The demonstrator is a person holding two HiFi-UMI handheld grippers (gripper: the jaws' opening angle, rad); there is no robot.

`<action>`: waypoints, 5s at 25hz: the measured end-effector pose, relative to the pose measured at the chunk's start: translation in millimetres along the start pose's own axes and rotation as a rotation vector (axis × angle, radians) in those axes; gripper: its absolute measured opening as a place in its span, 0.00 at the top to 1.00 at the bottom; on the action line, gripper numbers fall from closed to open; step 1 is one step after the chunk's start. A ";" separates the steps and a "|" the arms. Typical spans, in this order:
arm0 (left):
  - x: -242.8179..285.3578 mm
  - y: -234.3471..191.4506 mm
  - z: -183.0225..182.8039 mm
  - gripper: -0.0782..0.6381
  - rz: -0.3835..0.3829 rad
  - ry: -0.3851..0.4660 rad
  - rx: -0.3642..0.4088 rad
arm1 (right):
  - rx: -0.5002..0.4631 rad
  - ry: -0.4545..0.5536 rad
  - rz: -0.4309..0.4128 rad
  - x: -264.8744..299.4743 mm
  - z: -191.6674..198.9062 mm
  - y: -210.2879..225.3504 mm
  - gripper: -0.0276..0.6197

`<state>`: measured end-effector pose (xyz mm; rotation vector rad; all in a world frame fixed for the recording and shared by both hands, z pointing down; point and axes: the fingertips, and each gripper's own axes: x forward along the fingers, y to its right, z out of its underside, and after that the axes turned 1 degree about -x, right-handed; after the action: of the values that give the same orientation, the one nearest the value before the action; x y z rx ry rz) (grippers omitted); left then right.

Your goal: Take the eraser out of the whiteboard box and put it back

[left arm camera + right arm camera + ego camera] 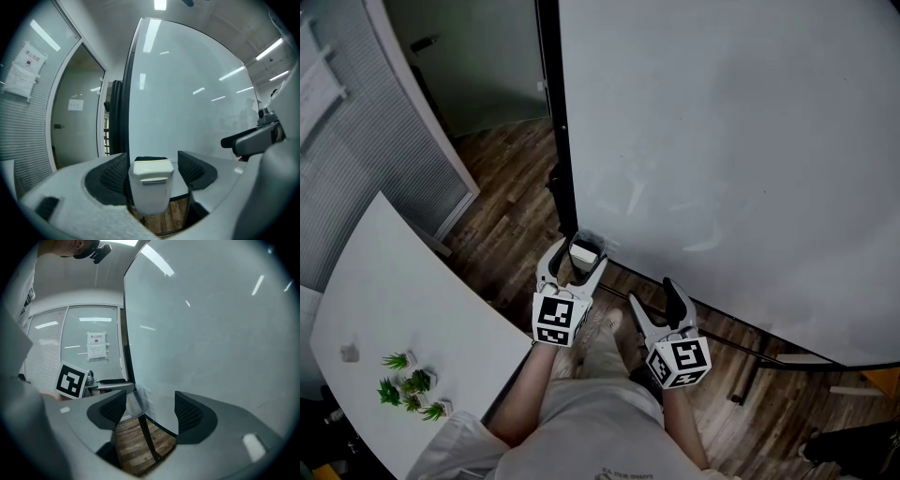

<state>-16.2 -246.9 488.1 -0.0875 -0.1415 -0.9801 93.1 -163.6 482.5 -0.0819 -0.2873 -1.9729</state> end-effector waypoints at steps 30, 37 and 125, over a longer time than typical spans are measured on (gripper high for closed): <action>11.7 2.9 3.2 0.50 -0.021 0.022 0.054 | 0.034 -0.042 0.013 4.3 15.3 15.0 0.47; 13.6 0.4 0.7 0.51 -0.027 0.039 -0.012 | 0.038 -0.054 0.002 7.8 18.5 15.1 0.47; -52.2 8.7 -66.2 0.52 -0.042 0.216 0.053 | 0.017 0.047 -0.034 -24.6 -8.6 -24.6 0.51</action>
<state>-32.2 -208.4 414.4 0.0699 0.0293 -1.0202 81.5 -134.2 465.5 -0.0203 -0.2764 -2.0028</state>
